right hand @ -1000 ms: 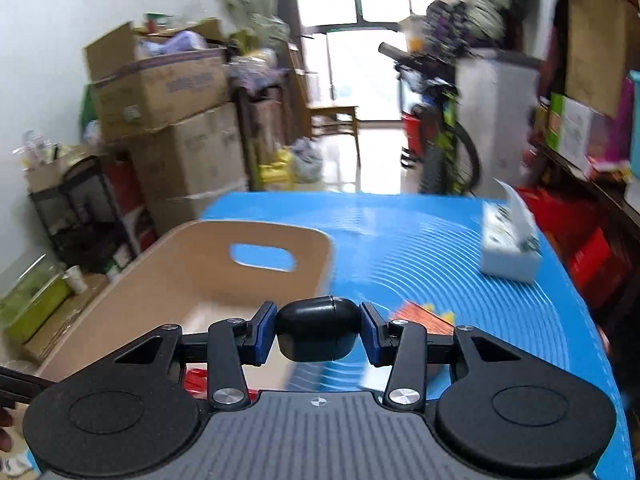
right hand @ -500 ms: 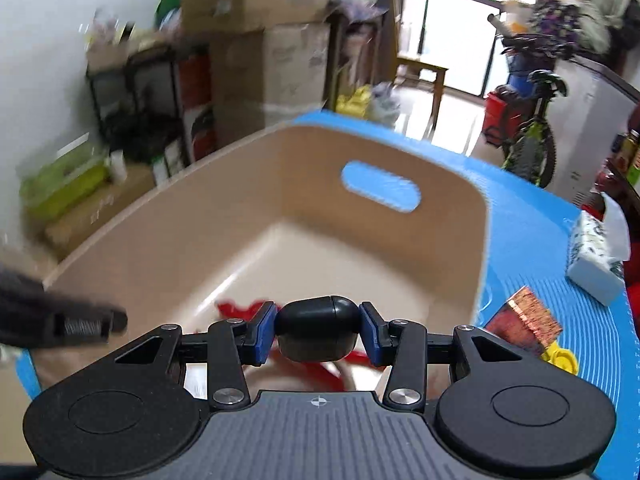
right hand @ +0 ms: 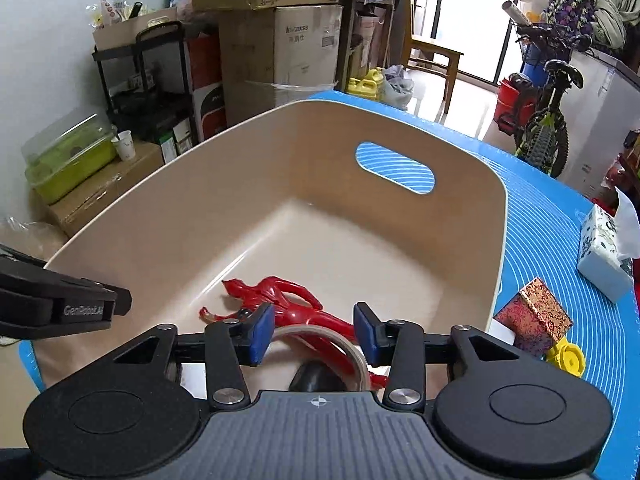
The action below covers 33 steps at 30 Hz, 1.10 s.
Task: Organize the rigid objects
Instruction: 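Carry the earbud case into the bin and open the right tool, then move the right tool to the green bottle and close on it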
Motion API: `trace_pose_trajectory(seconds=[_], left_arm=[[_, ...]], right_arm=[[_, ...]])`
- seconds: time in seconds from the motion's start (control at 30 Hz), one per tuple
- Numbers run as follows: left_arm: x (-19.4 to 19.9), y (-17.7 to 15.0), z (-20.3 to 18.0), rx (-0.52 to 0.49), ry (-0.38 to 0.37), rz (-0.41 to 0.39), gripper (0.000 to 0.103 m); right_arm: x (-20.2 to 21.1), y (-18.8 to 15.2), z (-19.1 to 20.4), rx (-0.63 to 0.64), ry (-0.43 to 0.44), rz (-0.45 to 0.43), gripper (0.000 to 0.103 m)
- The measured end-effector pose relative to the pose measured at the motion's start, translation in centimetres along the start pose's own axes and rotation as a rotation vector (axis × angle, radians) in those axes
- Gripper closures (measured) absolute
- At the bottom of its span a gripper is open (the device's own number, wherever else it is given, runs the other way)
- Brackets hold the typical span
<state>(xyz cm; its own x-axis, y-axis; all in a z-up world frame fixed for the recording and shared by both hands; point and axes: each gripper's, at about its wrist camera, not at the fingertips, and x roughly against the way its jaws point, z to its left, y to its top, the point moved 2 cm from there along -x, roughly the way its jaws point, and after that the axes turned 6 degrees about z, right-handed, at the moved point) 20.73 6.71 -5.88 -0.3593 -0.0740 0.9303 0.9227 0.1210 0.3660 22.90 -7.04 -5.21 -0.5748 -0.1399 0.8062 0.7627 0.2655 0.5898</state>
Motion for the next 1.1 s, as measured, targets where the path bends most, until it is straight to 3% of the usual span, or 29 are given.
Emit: trace_pose_trajectory(seconds=[0.13, 0.33, 0.57, 0.83, 1.1], left_arm=[[0.0, 0.0, 0.0, 0.001, -0.001, 0.001, 0.088], [0.1, -0.1, 0.0, 0.000, 0.001, 0.000, 0.087], [0.1, -0.1, -0.1, 0.000, 0.003, -0.001, 0.087], [0.1, 0.0, -0.1, 0.002, 0.000, 0.000, 0.087], [0.1, 0.0, 0.0, 0.003, 0.000, 0.000, 0.087]], right_arm=[[1.3, -0.2, 0.0, 0.011, -0.014, -0.040, 0.030], [4.6, 0.4, -2.7, -0.097, -0.004, -0.120, 0.030], [7.6, -0.7, -6.9, -0.186, -0.074, -0.180, 0.028], [5.9, -4.3, -12.3, -0.323, -0.120, -0.070, 0.028], [2.7, -5.8, -12.4, -0.299, -0.113, 0.040, 0.028]])
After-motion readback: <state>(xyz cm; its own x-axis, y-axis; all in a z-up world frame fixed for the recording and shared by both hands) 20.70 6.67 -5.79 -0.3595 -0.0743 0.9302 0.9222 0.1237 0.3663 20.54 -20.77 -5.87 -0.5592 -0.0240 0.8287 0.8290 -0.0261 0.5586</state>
